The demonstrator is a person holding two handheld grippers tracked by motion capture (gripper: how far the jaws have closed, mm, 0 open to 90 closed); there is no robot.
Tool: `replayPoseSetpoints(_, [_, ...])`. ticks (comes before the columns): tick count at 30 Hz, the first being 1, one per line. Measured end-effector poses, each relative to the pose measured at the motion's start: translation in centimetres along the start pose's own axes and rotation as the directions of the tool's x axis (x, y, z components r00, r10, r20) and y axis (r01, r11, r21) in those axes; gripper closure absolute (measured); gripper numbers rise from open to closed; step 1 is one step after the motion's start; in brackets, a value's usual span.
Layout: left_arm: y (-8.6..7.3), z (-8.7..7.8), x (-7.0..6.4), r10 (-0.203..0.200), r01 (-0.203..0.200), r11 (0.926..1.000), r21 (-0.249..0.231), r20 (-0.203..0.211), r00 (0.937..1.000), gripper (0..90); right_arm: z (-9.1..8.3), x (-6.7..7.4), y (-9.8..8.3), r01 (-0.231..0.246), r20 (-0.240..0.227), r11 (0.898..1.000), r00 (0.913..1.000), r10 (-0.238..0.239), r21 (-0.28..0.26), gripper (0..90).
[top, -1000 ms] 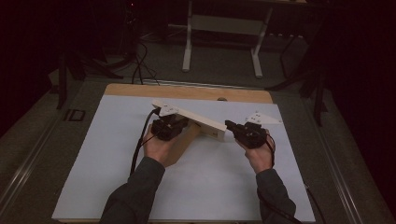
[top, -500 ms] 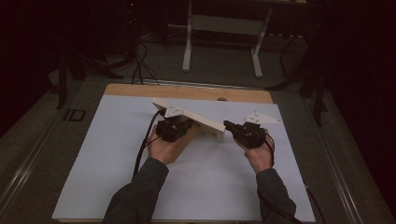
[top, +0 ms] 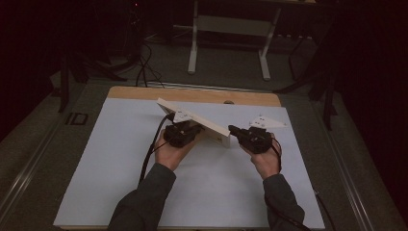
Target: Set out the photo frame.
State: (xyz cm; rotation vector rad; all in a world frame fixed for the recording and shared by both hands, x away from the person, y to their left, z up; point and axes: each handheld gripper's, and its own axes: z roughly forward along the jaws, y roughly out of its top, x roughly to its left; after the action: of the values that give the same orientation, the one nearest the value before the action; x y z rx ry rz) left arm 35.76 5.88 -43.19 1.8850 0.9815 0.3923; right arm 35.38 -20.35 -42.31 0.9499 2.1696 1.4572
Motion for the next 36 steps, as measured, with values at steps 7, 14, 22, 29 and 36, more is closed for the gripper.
replayPoseSetpoints(7, [0.0, 0.1, -0.3, 0.006, -0.006, 1.0, 0.004, 0.004, 1.0, 90.0, 0.1, 0.4, 0.1, 0.012, -0.008, 1.0, 0.9999, -0.012, 0.006, 89.8])
replayPoseSetpoints(14, [0.0, 0.0, -0.5, 0.014, -0.014, 0.9999, 0.002, 0.001, 0.9999, 90.0, 0.1, 0.7, 0.2, 0.024, -0.019, 1.0, 0.9995, -0.024, 0.009, 89.8])
replayPoseSetpoints(22, [0.1, -0.1, -0.3, 0.016, -0.016, 0.9999, 0.002, 0.001, 0.9999, 90.0, 0.3, 1.2, 0.3, 0.043, -0.041, 0.999, 0.9982, -0.043, 0.018, 89.8])
replayPoseSetpoints(29, [0.1, -0.2, 0.0, 0.018, -0.018, 0.9998, 0.005, 0.006, 0.9998, 90.0, 0.4, 1.7, 0.5, 0.061, -0.062, 0.998, 0.9963, -0.06, 0.024, 89.8])
replayPoseSetpoints(36, [0.1, -0.2, 0.2, 0.014, -0.014, 0.9999, 0.005, 0.015, 0.9998, 90.0, 0.6, 2.1, 0.6, 0.069, -0.073, 0.997, 0.995, -0.067, 0.027, 89.8])
